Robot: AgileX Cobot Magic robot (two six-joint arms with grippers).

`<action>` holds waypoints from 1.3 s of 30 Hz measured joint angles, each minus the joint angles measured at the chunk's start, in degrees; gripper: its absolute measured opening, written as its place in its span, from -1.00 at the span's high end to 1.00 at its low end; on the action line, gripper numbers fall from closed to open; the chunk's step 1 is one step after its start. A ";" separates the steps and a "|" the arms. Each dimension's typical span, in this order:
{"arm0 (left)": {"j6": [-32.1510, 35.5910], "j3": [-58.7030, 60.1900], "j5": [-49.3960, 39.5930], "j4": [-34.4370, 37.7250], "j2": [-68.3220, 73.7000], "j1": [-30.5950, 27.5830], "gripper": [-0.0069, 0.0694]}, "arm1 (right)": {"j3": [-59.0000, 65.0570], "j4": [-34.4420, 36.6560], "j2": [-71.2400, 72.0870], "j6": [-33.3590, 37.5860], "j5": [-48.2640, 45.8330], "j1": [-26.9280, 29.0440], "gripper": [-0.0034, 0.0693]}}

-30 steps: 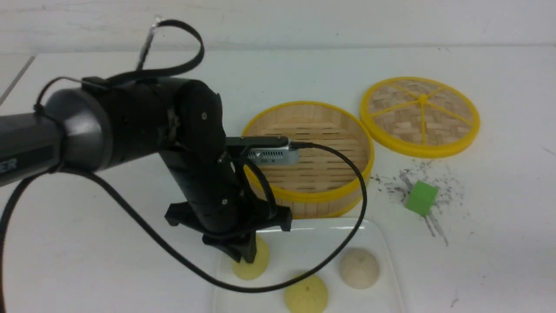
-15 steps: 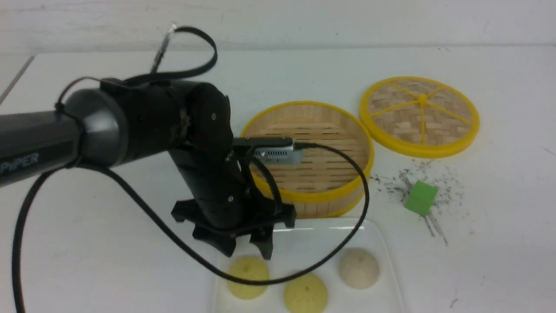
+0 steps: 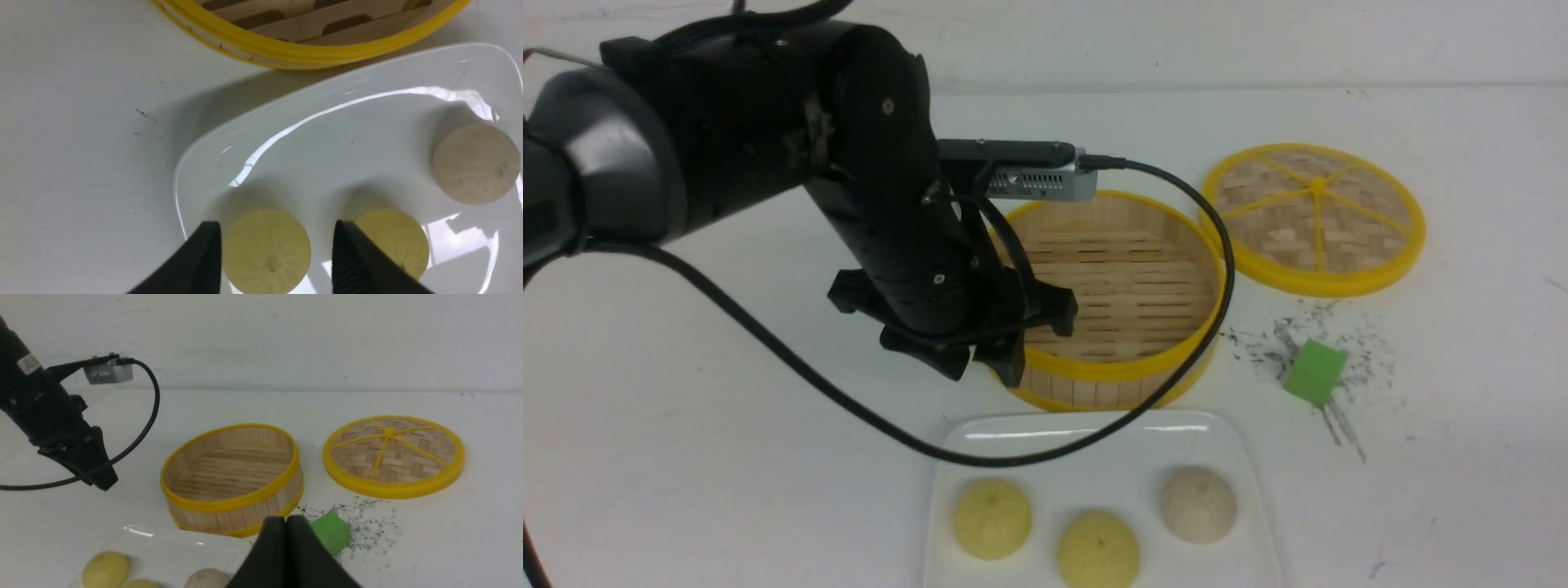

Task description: Put the steamed buns into the plate on the white tablecloth.

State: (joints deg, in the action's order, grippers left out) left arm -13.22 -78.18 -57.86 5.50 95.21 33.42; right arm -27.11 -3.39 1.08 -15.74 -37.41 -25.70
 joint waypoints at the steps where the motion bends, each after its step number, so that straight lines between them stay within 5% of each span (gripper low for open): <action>1: 0.00 0.00 0.24 -0.07 0.00 0.00 0.02 | 2.91 -4.49 -0.59 -3.03 4.81 0.00 0.93; 6: 0.00 0.00 0.89 -0.06 0.00 0.00 0.35 | 6.43 -14.93 -3.24 -10.20 9.98 0.00 0.92; 14: 0.00 0.00 1.12 -0.78 0.00 0.00 0.58 | 6.55 -16.72 -3.94 -14.40 11.85 0.00 0.91; 19: 0.56 0.00 1.12 -0.85 0.00 0.00 0.69 | 6.55 -12.95 -3.94 -7.48 10.99 0.00 0.91; 25: 2.39 0.00 1.07 -0.85 0.00 0.00 0.81 | 6.59 0.12 -3.94 8.42 7.99 0.00 0.94; 39: 2.59 0.00 1.38 -1.03 0.00 0.00 0.80 | 6.84 2.75 -3.94 10.97 7.99 0.00 0.92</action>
State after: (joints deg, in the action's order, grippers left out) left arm -10.63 -78.18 -56.49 4.47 95.21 33.42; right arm -20.27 -0.64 -2.86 -4.77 -29.41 -25.70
